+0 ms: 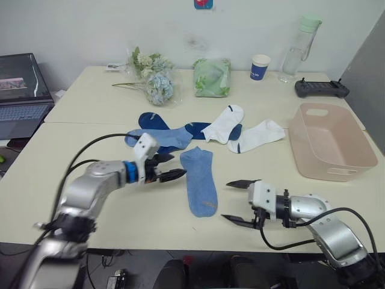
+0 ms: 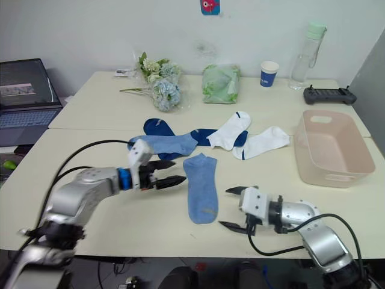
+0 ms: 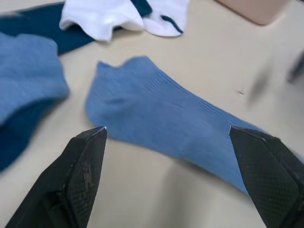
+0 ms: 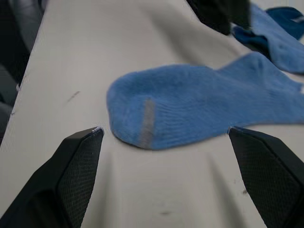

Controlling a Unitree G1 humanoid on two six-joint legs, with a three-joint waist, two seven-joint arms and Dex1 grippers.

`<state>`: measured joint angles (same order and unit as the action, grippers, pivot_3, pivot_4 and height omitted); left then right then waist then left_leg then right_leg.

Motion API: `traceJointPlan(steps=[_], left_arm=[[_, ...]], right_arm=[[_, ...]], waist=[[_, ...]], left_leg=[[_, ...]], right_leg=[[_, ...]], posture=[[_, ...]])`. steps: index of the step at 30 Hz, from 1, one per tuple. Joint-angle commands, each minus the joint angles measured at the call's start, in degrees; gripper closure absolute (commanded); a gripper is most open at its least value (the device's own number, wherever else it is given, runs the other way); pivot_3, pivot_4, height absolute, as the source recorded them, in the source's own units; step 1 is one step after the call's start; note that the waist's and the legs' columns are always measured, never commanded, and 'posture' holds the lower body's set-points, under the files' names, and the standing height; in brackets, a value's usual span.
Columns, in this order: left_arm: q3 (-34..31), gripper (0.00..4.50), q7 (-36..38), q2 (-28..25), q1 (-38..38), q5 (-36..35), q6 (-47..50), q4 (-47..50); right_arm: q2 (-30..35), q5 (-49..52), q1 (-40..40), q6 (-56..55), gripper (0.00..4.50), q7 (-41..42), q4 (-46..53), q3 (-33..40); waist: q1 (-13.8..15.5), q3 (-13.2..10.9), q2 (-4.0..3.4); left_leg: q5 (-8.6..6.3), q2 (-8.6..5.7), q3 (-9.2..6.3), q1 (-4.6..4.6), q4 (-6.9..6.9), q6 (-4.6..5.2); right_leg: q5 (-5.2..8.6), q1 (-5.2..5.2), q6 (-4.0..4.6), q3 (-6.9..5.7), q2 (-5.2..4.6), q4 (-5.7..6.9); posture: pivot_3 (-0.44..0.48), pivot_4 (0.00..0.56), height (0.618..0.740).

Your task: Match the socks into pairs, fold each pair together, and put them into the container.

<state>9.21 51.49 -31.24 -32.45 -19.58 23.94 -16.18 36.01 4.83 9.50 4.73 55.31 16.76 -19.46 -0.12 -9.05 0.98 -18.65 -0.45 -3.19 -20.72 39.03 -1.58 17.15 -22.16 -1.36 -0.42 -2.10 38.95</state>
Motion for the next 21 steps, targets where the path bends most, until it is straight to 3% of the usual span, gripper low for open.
traceJointPlan(steps=[1, 5, 6, 9, 19, 21], left_arm=[[1.4, 0.25, -1.8, 3.4, -5.7, 6.2, -9.2, -10.2], [3.0, 0.25, 0.0, 5.7, -8.6, 10.4, -13.1, -16.6], [3.2, 0.43, 0.6, 5.9, -8.8, 11.0, -13.3, -17.4], [2.9, 1.17, 1.6, 5.8, -8.8, 12.3, -13.7, -18.5], [1.3, 4.24, 1.7, 5.9, -7.6, 13.6, -13.6, -17.9], [1.0, 4.5, 1.8, 5.8, -7.2, 13.4, -13.0, -17.1]], right_arm=[[-0.5, -3.7, 2.1, -6.8, 0.0, 1.8, -3.8, -3.3], [-2.4, -6.3, 4.4, -10.5, 0.0, 1.1, -8.7, -5.1], [-2.7, -7.0, 4.9, -11.5, 0.0, 1.0, -9.8, -5.3], [-3.6, -7.6, 5.6, -12.7, 0.58, 0.3, -11.3, -5.2], [-5.7, -7.2, 5.9, -12.4, 3.92, -0.8, -13.2, -3.9], [-5.7, -6.9, 5.9, -12.3, 4.44, -0.8, -13.4, -3.7]], waist=[[-0.1, 0.0, 0.06], [-0.5, 0.0, 0.07], [-0.7, 0.0, 0.07], [-1.0, 0.0, 0.07], [-1.1, 0.0, 0.07], [-1.2, 0.0, 0.07]], left_leg=[[0.02, 0.0, -0.01, -0.04, 0.01, 0.0], [0.13, 0.04, 0.04, -0.1, -0.01, -0.21], [0.13, 0.05, 0.04, -0.1, -0.01, -0.21], [0.14, 0.06, 0.0, -0.08, -0.01, -0.22], [0.31, 0.05, -0.16, -0.05, 0.01, -0.19], [0.31, 0.05, -0.16, -0.05, 0.01, -0.2]], right_leg=[[0.0, -0.03, 0.0, -0.04, 0.05, 0.0], [0.0, -0.1, -0.01, -0.03, -0.05, -0.06], [0.0, -0.1, -0.01, -0.03, -0.06, -0.08], [0.0, -0.1, -0.01, -0.05, -0.08, -0.02], [-0.14, -0.04, 0.0, -0.11, -0.05, 0.1], [-0.14, -0.04, 0.0, -0.11, -0.06, 0.1]], posture=[[0.0, 0.15, 0.74], [0.0, 0.15, 0.74], [0.0, 0.15, 0.74], [0.0, 0.15, 0.74], [0.0, 0.15, 0.74], [0.0, 0.15, 0.74]])
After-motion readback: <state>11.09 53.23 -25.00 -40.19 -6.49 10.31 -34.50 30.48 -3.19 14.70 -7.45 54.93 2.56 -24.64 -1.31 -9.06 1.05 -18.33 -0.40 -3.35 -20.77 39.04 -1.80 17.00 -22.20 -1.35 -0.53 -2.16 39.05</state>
